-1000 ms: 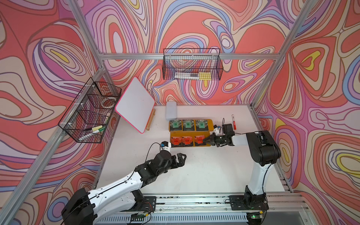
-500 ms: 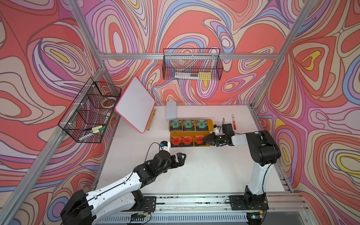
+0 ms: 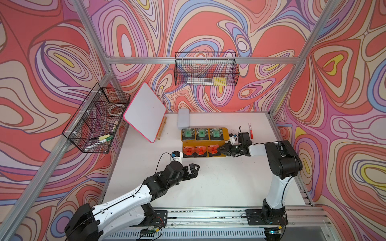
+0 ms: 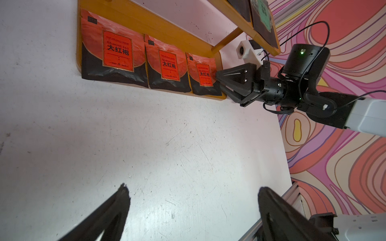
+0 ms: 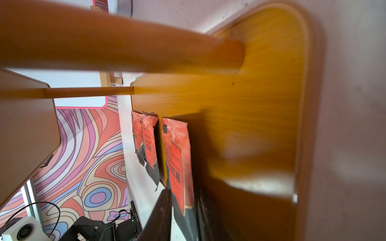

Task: Place the tea bags on the shelf by color
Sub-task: Place the tea bag on the shelf.

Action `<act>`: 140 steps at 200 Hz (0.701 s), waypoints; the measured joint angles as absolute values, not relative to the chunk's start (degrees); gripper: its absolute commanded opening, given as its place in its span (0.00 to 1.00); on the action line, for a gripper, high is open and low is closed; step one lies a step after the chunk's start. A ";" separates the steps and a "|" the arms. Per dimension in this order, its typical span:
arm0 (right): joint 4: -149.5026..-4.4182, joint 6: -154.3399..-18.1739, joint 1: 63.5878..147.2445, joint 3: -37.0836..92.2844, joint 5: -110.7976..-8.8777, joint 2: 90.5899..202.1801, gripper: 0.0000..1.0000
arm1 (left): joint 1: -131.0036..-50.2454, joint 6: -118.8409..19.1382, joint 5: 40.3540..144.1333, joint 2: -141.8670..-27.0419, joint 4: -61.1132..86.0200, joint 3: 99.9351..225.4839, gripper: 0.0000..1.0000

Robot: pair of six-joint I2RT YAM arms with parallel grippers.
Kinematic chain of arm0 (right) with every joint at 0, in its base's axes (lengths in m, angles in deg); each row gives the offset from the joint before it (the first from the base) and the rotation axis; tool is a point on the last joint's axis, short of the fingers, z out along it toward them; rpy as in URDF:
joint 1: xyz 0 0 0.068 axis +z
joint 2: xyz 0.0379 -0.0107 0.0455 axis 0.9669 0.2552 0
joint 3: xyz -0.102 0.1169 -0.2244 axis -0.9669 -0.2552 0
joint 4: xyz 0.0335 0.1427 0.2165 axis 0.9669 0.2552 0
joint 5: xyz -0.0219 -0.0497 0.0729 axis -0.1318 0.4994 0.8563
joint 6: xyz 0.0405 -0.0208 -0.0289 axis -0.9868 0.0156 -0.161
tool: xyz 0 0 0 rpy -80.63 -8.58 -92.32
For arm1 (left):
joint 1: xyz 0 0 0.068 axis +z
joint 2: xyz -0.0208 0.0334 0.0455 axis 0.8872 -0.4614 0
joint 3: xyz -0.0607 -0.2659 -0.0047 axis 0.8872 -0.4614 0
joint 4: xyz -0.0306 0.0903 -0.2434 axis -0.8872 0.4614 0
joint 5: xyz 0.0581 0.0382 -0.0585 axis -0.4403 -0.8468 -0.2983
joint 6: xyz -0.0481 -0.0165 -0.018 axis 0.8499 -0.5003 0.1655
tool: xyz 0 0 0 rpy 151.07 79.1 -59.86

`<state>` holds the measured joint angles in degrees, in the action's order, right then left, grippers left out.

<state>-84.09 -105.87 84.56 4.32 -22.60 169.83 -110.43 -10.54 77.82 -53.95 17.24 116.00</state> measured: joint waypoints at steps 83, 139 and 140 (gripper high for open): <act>-83.34 -106.00 84.56 3.12 -23.33 168.83 0.25 | -110.43 -10.47 77.82 -53.17 17.24 115.93 0.99; -82.34 -105.97 84.56 2.83 -24.51 167.69 0.26 | -110.43 -10.45 77.62 -52.71 17.26 115.45 0.99; -82.32 -105.95 84.56 2.83 -24.51 167.69 0.26 | -110.43 -10.45 77.62 -52.71 17.26 115.43 0.99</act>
